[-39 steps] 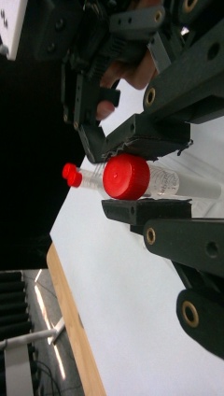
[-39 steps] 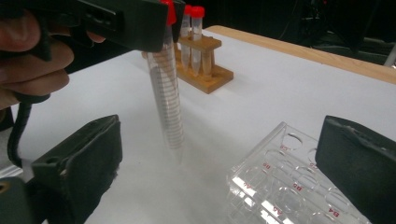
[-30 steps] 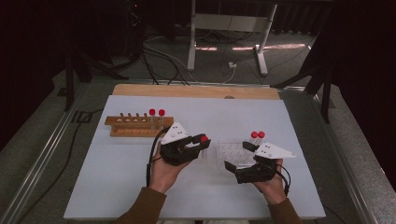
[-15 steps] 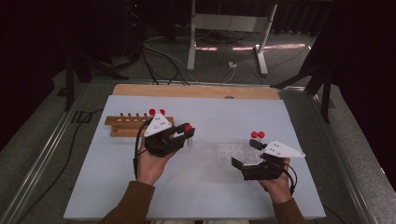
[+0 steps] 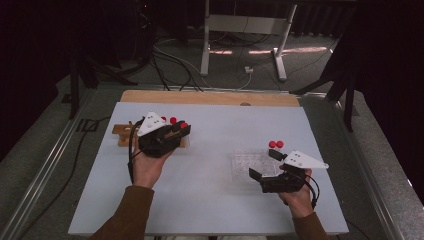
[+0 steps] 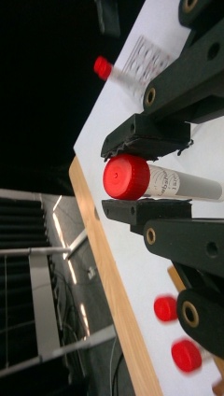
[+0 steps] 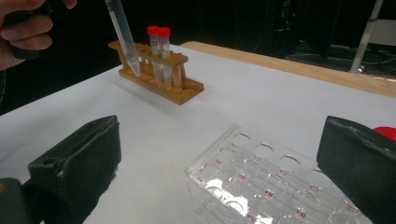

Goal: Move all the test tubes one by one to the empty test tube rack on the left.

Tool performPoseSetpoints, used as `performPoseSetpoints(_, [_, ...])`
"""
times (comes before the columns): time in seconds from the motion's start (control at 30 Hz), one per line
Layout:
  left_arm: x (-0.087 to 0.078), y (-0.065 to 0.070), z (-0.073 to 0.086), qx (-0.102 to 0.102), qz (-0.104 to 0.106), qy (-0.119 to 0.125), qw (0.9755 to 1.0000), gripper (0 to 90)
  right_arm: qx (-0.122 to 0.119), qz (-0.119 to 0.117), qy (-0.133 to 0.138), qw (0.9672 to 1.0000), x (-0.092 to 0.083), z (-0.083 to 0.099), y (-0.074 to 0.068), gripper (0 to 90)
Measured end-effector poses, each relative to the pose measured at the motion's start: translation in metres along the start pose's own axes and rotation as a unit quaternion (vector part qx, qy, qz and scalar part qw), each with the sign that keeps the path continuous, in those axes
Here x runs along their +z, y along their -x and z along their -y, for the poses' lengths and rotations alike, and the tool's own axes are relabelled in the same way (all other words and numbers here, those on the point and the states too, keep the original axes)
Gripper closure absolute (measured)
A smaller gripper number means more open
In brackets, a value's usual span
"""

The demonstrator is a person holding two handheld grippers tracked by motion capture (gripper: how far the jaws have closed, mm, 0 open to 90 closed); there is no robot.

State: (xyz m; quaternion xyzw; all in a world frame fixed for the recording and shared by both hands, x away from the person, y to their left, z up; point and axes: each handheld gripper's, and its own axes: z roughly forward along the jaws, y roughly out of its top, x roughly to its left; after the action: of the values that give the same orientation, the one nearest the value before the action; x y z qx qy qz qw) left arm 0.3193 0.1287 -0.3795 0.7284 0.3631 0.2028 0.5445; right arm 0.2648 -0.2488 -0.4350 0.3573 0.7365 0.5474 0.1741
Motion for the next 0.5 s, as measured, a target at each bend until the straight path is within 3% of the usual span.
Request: performPoseSetpoints(0.5, [-0.003, -0.034, 0.001, -0.009, -0.069, -0.003, 0.9976, 70.7, 0.003, 0.0, 0.001, 1.0, -0.001, 0.0, 0.001, 0.0])
